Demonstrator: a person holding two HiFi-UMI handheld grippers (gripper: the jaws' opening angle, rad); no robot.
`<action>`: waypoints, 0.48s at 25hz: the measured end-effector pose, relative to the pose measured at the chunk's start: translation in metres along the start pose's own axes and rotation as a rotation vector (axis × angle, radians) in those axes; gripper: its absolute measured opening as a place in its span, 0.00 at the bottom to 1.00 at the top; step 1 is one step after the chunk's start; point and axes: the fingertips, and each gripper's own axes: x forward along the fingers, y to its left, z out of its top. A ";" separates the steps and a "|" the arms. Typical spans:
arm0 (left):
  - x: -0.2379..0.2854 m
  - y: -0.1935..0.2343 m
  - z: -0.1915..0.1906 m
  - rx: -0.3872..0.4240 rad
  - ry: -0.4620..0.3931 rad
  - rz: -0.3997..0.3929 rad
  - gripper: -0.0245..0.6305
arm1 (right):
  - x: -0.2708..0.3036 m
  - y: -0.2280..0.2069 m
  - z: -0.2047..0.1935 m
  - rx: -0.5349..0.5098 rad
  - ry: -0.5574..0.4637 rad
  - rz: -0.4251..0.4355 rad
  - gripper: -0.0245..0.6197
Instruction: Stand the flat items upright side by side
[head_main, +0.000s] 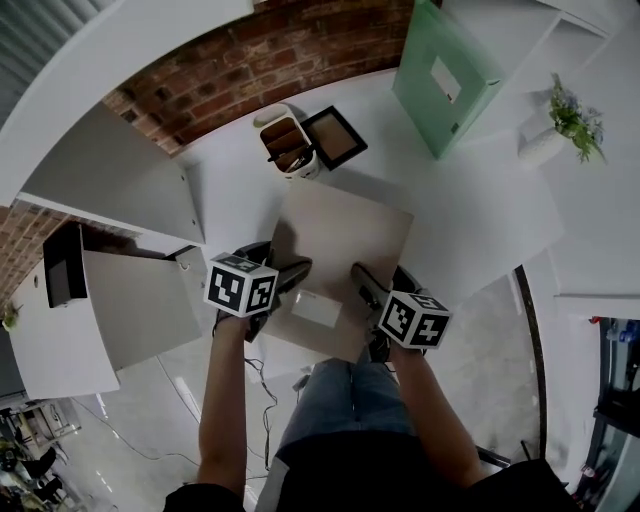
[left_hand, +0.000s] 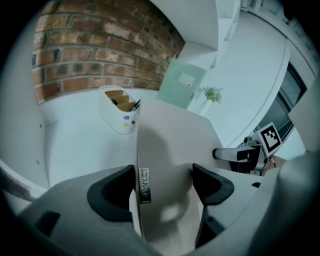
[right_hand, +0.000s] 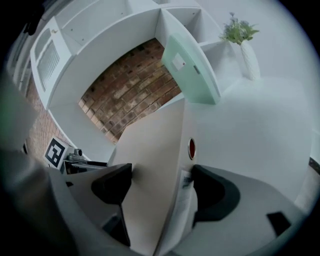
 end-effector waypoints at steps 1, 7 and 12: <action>-0.006 -0.004 0.007 0.007 -0.023 0.009 0.56 | -0.004 0.004 0.009 -0.022 -0.019 0.010 0.63; -0.050 -0.025 0.052 0.063 -0.200 0.080 0.56 | -0.032 0.040 0.069 -0.207 -0.139 0.083 0.63; -0.087 -0.037 0.079 0.149 -0.361 0.180 0.56 | -0.055 0.078 0.110 -0.459 -0.270 0.127 0.63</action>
